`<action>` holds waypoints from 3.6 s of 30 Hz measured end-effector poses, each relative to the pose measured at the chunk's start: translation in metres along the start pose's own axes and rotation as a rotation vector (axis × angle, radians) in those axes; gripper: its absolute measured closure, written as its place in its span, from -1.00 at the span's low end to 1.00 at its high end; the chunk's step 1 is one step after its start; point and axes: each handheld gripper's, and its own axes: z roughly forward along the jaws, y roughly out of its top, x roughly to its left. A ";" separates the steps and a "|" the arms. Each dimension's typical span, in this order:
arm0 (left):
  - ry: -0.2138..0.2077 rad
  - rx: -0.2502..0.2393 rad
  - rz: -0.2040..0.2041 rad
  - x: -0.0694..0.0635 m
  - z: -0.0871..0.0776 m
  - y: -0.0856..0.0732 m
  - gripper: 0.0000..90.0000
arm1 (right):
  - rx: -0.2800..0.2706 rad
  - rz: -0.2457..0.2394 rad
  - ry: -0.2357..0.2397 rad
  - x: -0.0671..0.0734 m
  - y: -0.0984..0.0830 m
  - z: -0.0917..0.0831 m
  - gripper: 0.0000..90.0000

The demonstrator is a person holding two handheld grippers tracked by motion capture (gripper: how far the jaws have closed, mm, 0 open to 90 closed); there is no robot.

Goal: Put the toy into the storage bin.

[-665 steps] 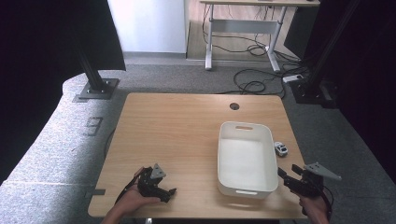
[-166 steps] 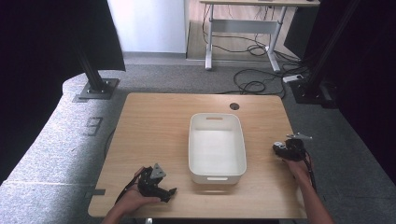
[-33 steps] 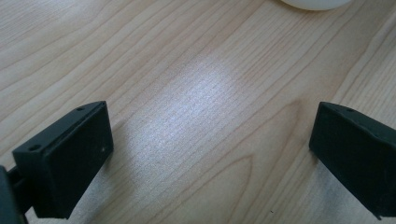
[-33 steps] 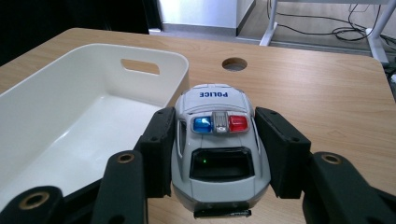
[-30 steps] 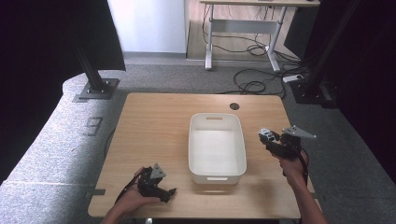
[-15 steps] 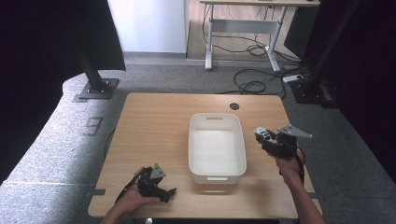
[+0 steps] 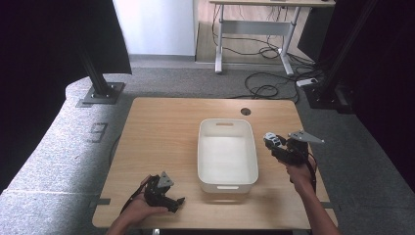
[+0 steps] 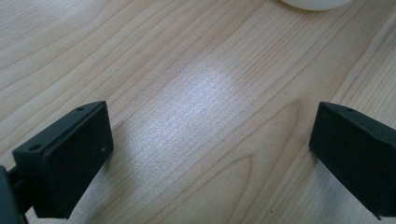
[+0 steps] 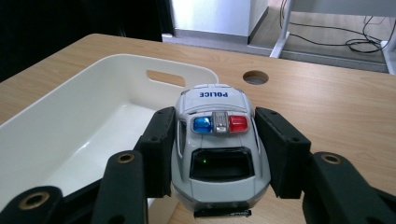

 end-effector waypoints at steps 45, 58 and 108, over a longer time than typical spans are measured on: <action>-0.001 -0.001 0.000 0.000 0.000 0.000 -1.00 | 0.010 -0.032 0.051 0.031 0.009 0.017 0.11; -0.001 -0.001 0.000 0.000 0.000 0.000 -1.00 | 0.012 -0.043 0.057 0.037 0.008 0.019 0.11; 0.001 -0.001 0.000 0.000 0.000 0.000 -1.00 | 0.068 -0.080 0.097 0.069 0.002 0.046 0.11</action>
